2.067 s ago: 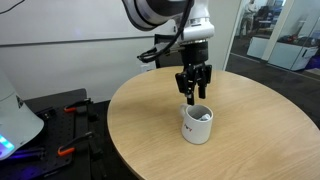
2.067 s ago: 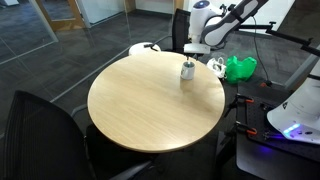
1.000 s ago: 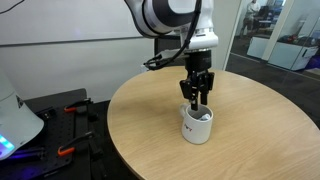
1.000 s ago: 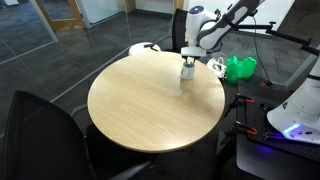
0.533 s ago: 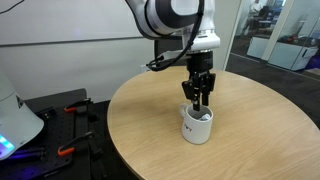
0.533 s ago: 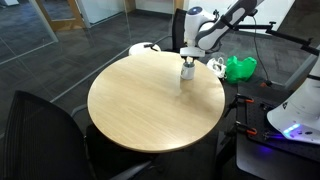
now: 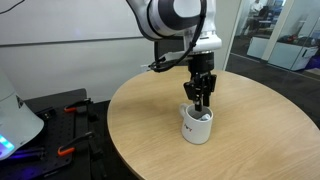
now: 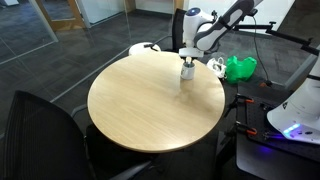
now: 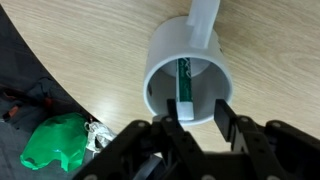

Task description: Pick the marker from the cup and put it on the table

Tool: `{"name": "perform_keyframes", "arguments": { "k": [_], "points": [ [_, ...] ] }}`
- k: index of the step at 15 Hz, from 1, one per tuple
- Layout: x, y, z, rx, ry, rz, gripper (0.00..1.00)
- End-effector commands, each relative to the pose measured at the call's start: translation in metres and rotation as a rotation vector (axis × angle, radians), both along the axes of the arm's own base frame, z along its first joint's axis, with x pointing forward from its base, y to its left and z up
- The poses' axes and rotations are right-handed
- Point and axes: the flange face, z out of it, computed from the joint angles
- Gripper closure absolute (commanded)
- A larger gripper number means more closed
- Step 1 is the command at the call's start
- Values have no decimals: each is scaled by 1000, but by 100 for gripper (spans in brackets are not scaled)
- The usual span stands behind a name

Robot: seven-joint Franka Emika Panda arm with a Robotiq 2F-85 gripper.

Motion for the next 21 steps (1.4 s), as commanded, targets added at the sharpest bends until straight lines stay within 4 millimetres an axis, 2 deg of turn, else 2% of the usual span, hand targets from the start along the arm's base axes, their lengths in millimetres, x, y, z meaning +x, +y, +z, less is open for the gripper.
{"name": "perform_keyframes", "arguments": {
  "k": [1,14,21],
  "points": [
    [-1,-3,2,2,-10,-10,54],
    [-7,-9,-12,6,16,-29,54],
    [-5,-8,-24,5,34,-32,49]
  ]
}}
